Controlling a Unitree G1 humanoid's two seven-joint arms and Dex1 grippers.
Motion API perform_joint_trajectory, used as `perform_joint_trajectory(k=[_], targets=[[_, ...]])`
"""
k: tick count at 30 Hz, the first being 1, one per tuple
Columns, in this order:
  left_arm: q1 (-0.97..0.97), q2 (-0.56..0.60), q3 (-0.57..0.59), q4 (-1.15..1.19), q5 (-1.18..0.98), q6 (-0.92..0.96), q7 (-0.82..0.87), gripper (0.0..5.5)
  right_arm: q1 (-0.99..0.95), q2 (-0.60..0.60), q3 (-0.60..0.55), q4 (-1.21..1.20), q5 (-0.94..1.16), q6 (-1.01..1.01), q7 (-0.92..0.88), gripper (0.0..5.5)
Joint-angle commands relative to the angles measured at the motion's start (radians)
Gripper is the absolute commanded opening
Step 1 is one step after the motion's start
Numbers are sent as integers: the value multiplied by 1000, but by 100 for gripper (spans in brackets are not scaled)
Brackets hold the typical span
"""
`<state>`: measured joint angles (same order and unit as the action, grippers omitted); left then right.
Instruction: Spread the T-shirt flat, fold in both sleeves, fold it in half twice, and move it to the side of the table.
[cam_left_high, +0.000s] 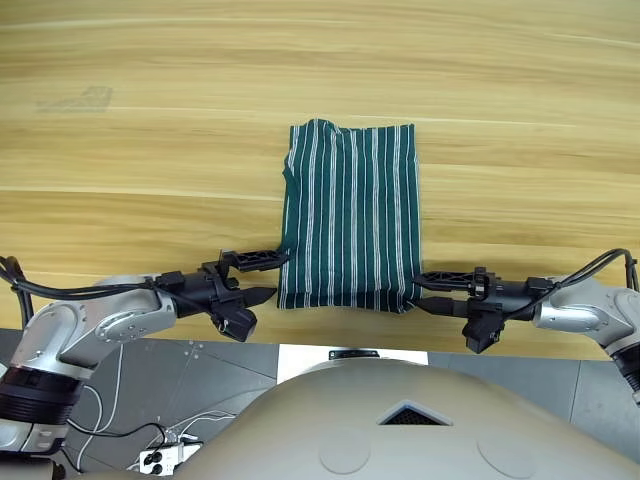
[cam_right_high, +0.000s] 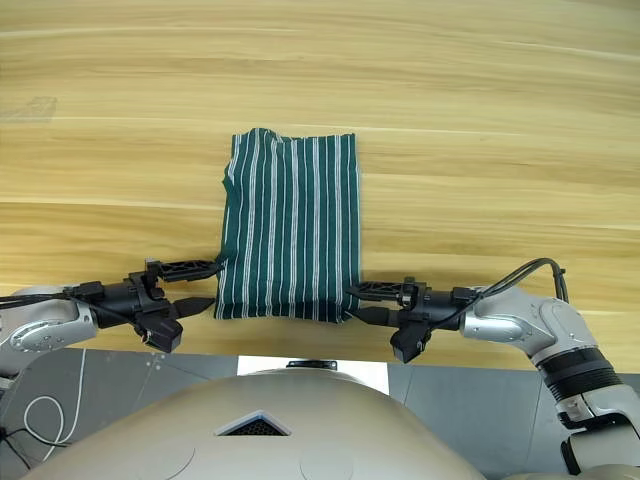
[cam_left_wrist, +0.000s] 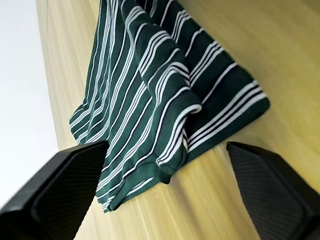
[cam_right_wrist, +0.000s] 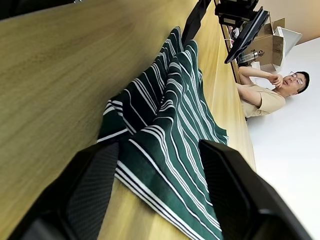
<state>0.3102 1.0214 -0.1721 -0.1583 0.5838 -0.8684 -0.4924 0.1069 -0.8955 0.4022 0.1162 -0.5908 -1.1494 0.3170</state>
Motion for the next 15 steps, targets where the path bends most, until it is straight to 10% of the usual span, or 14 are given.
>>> perform_joint_trajectory(k=[1, 15], targets=[[-41, -34, -158, 100, 71, -4, -107, 442, -24, 37, 17, 27, -6, -8, 7, 292], [-183, -90, -293, 301, 92, -51, -65, 442, -51, 91, 24, 123, -43, -8, -17, 292]])
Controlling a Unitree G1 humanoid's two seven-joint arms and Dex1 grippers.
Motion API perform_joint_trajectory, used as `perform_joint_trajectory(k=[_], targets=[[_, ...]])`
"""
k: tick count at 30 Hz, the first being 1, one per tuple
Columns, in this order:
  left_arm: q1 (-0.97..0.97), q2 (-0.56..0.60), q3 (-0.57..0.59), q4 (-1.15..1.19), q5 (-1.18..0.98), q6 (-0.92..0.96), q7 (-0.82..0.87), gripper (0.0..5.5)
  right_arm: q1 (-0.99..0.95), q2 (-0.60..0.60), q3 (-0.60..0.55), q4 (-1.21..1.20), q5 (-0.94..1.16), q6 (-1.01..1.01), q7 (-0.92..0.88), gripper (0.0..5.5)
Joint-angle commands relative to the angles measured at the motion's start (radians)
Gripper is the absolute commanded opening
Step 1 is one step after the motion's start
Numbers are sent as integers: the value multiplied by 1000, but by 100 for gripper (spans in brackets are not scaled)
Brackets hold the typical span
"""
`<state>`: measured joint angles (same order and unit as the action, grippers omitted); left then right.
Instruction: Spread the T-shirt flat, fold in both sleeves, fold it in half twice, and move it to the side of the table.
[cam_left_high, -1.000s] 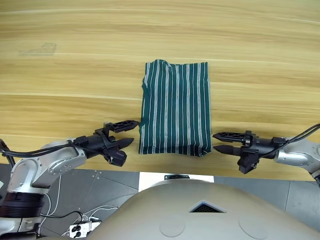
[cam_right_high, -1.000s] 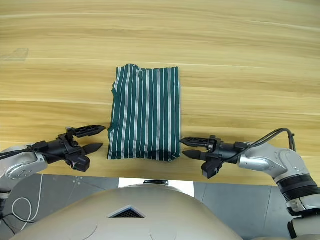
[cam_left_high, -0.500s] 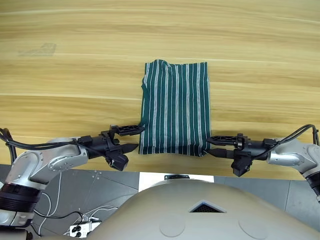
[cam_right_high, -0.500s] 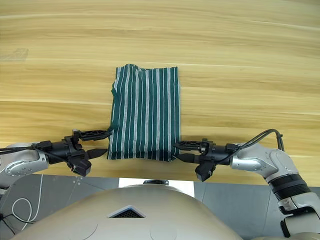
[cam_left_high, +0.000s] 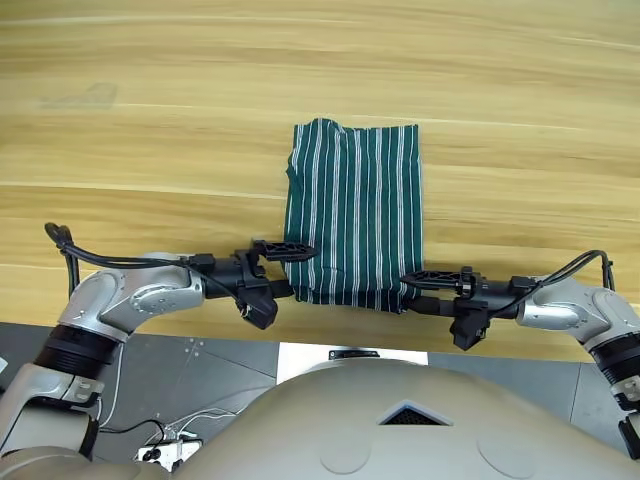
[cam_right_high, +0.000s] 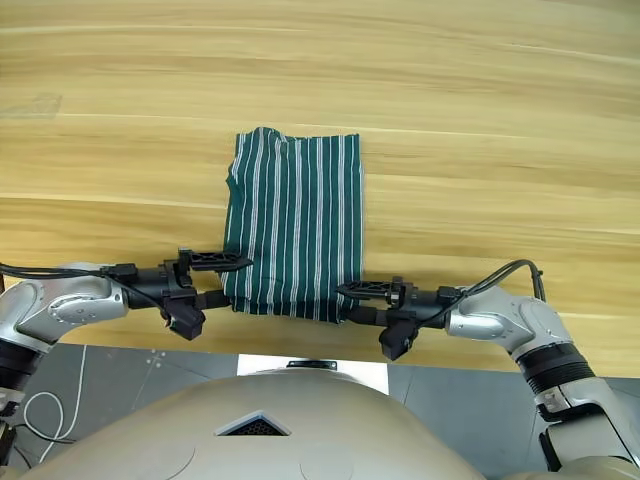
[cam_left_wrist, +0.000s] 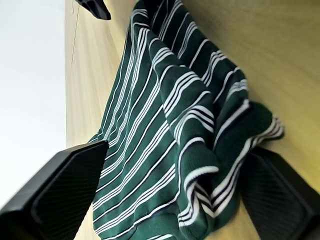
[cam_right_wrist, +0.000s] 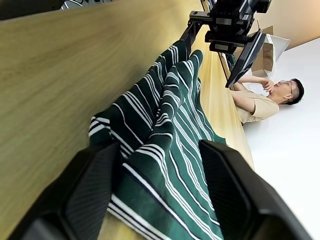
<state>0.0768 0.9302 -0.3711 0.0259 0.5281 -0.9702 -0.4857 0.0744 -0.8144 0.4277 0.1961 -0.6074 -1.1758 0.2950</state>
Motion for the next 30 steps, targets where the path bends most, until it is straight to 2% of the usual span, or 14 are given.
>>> perform_joint_trajectory(k=[1, 4, 11, 18, 20, 23, 30], targets=[[45, 2, -101, 128, 148, 45, -73, 442, -26, 13, 0, 59, -30, 18, 2, 292], [34, 6, -112, 157, 156, 33, -68, 413, -43, 19, 3, 89, -41, 13, -6, 264], [38, 21, -130, 196, 164, 22, -47, 267, -93, 41, 11, 159, -34, 12, -13, 124], [17, -2, -145, 236, 172, 30, -22, 145, -104, 56, 32, 164, -25, -1, -1, 8], [9, -13, -154, 249, 175, 33, -11, 93, -100, 57, 35, 163, -24, -4, -1, 0], [-4, -33, -167, 268, 181, 38, 6, 53, -89, 57, 37, 160, -23, -6, -2, 0], [-48, -54, -183, 309, 188, 39, 34, 21, -80, 61, 32, 152, -21, -4, -6, 0]])
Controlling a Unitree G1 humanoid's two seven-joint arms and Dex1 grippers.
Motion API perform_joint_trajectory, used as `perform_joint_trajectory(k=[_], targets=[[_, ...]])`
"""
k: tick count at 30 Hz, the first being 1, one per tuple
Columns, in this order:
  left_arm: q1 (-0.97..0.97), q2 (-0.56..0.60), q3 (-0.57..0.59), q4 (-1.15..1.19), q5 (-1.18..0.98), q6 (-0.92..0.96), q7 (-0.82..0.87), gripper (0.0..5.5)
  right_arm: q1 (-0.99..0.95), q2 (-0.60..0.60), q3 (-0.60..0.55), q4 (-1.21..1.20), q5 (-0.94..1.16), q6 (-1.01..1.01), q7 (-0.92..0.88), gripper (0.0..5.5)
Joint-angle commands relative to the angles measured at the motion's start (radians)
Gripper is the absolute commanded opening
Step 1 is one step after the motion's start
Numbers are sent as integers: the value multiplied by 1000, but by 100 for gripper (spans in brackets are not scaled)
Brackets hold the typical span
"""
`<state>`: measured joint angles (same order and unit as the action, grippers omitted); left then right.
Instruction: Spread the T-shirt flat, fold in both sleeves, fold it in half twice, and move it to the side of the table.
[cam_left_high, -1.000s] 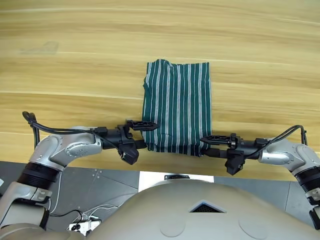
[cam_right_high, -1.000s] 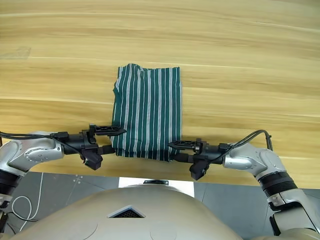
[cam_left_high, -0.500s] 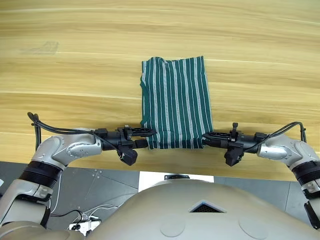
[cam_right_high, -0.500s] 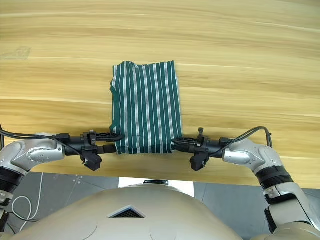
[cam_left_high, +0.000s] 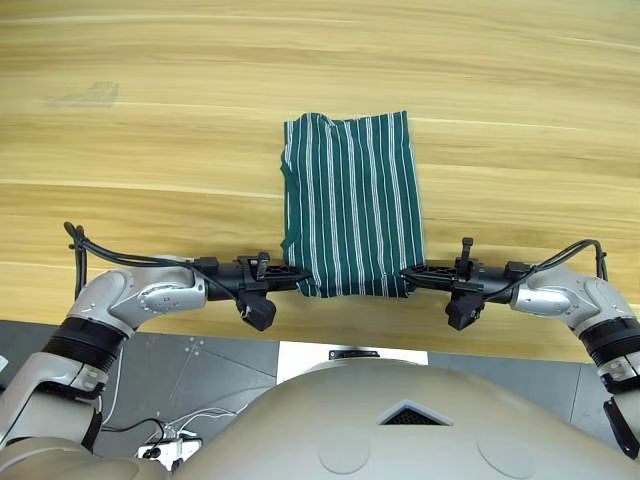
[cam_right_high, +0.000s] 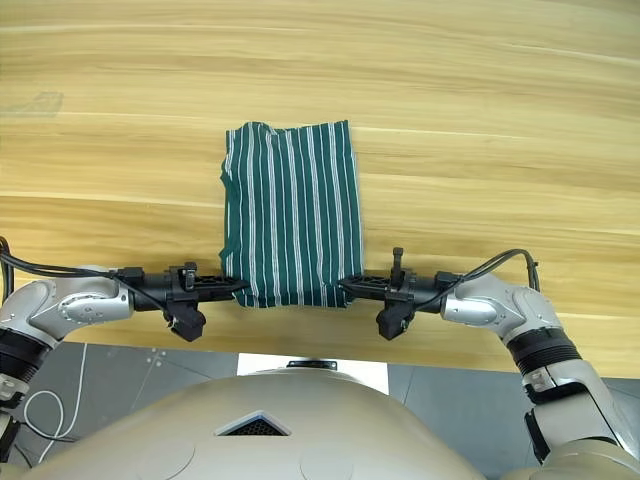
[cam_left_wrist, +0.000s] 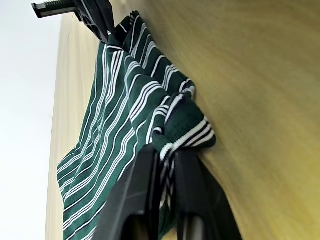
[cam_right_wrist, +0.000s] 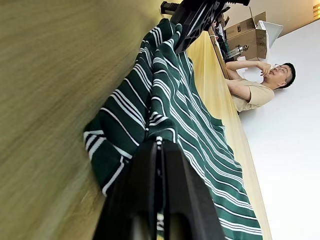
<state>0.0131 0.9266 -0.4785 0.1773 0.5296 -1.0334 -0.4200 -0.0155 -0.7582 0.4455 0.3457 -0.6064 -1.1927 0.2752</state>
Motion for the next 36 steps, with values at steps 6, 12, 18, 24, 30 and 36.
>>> perform_joint_trajectory(k=[6, 12, 18, 24, 30, 36], targets=[[-15, -56, -58, 178, 155, 98, 3, 18, -23, 11, 8, 17, -1, 18, 17, 0], [-5, -68, 8, 136, 26, 114, 37, 18, -52, 9, -36, 27, 4, 23, -16, 0], [60, -63, 58, 19, -179, 126, -8, 18, -63, -16, -68, -17, 28, 52, -5, 0], [186, -24, 90, -146, -256, 146, -60, 18, 51, -113, -40, -210, 201, 111, 115, 0], [389, 26, 181, -378, -387, 184, -65, 18, 200, -234, -67, -460, 445, 247, 214, 0], [298, -28, 184, -361, -681, 254, -147, 18, 75, -109, -42, -435, 584, 395, 292, 0]])
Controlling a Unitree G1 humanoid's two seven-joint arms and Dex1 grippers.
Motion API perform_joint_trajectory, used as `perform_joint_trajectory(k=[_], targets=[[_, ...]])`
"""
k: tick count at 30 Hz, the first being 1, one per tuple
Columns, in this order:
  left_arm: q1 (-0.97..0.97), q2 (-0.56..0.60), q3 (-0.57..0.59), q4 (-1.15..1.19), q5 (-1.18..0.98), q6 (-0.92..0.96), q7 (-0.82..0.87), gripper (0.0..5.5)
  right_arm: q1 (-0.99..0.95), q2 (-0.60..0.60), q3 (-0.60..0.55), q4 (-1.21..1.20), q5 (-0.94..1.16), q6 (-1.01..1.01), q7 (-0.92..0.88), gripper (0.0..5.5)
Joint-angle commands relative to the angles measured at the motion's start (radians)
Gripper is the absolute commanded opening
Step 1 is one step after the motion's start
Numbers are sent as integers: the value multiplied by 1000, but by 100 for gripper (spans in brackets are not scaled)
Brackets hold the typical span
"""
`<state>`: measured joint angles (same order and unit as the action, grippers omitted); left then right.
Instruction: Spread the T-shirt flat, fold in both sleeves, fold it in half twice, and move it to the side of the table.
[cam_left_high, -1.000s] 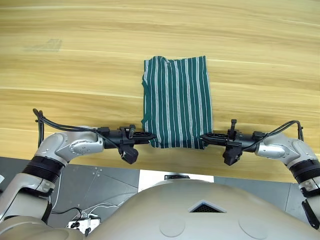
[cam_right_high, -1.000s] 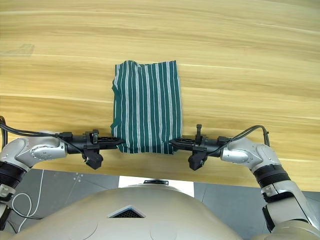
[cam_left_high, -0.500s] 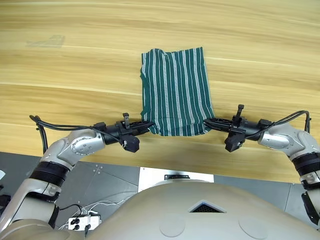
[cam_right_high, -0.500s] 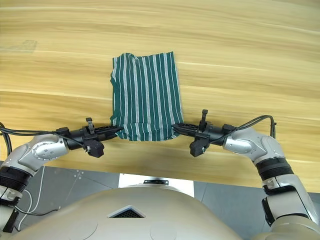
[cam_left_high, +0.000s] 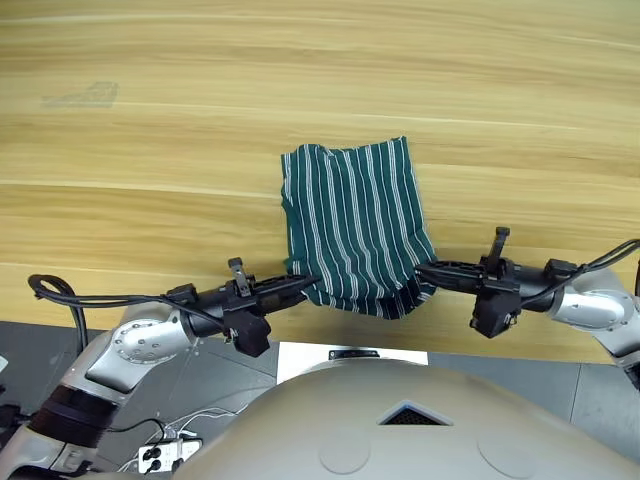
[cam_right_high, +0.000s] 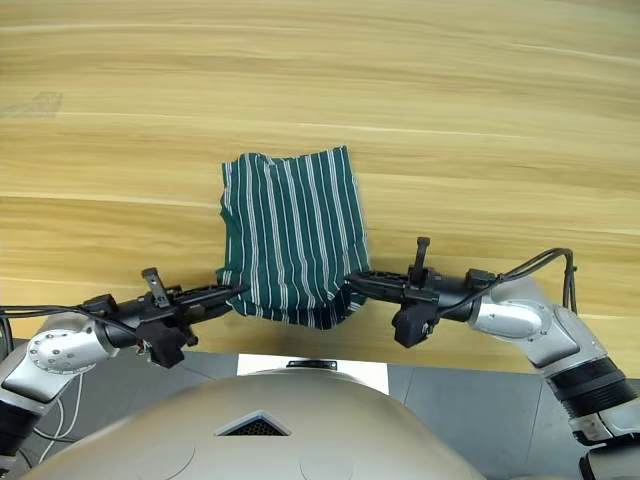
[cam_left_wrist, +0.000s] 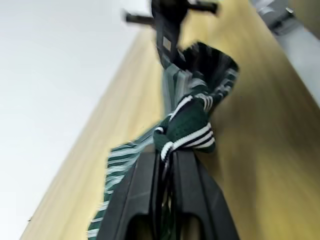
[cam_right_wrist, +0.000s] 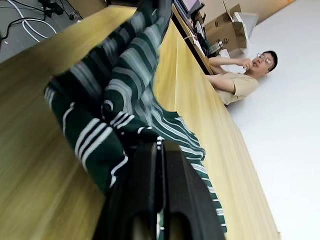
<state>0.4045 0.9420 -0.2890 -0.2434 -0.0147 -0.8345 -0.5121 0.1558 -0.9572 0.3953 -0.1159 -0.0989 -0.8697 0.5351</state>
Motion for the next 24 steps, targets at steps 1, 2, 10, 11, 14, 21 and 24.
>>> perform_joint_trajectory(k=[1, 2, 10, 11, 14, 21, 24], targets=[[-138, -81, -12, 97, -191, 95, -75, 18, -135, 143, 9, 50, 102, 103, 31, 0], [-185, -124, -15, 144, -231, 133, -93, 18, -167, 193, 8, 84, 110, 134, 28, 0], [-404, -406, 22, 515, -273, 365, -116, 18, -361, 487, -45, 427, 89, 290, -39, 0], [-423, -428, 29, 559, -261, 384, -111, 18, -386, 517, -51, 467, 84, 297, -46, 0], [-479, -487, 47, 679, -241, 430, -122, 18, -449, 588, -76, 584, 66, 309, -79, 0], [-601, -584, 144, 854, -263, 493, -150, 51, -594, 695, -125, 847, -10, 314, -206, 0], [-612, -605, 194, 882, -281, 502, -169, 92, -683, 737, -132, 993, -73, 297, -309, 0]])
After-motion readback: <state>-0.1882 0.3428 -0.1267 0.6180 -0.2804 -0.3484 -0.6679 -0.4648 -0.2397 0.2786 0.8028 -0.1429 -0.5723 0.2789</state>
